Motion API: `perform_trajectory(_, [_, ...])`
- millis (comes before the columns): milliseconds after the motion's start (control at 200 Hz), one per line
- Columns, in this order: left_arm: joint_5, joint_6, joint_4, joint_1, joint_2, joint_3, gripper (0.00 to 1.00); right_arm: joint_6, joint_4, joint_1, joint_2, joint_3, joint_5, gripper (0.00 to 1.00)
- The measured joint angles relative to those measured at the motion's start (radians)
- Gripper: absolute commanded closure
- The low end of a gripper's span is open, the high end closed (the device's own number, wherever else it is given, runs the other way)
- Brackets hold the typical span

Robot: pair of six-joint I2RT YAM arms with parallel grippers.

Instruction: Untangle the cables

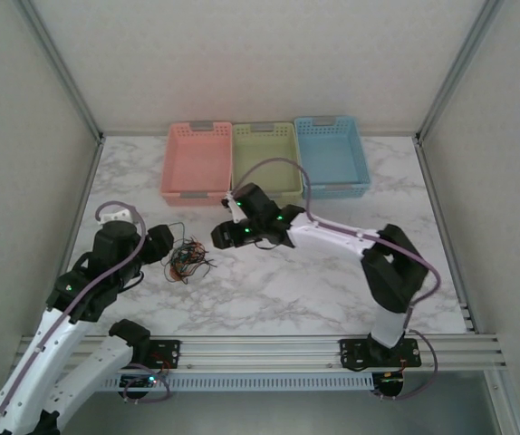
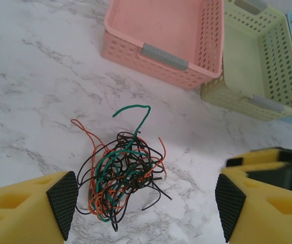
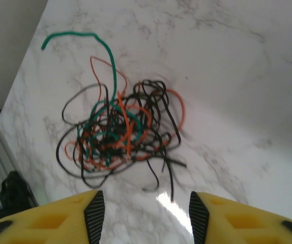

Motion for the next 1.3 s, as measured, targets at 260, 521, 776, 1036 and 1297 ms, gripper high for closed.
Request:
perform_trajectory(260, [-0.016, -0.001, -0.001, 0.0, -0.033, -0.022, 0.26, 0.0, -0.083, 0.002, 0.224, 0.258, -0.06, 0.56])
perform_trajectory(521, [-0.035, -0.001, -0.001, -0.001, -0.04, -0.034, 0.26, 0.017, -0.126, 0.002, 0.332, 0.367, -0.119, 0.58])
perform_trajectory(776, [-0.046, -0.001, 0.0, -0.001, -0.04, -0.034, 0.26, 0.019, -0.141, 0.008, 0.34, 0.367, -0.142, 0.69])
perform_trajectory(1036, [-0.046, -0.001, 0.0, -0.001, -0.039, -0.034, 0.25, 0.009, -0.142, 0.014, 0.34, 0.368, -0.158, 0.92])
perform_trajectory(1297, [-0.047, -0.002, 0.001, -0.001, -0.026, -0.041, 0.25, -0.026, -0.149, 0.028, 0.298, 0.307, -0.131, 1.0])
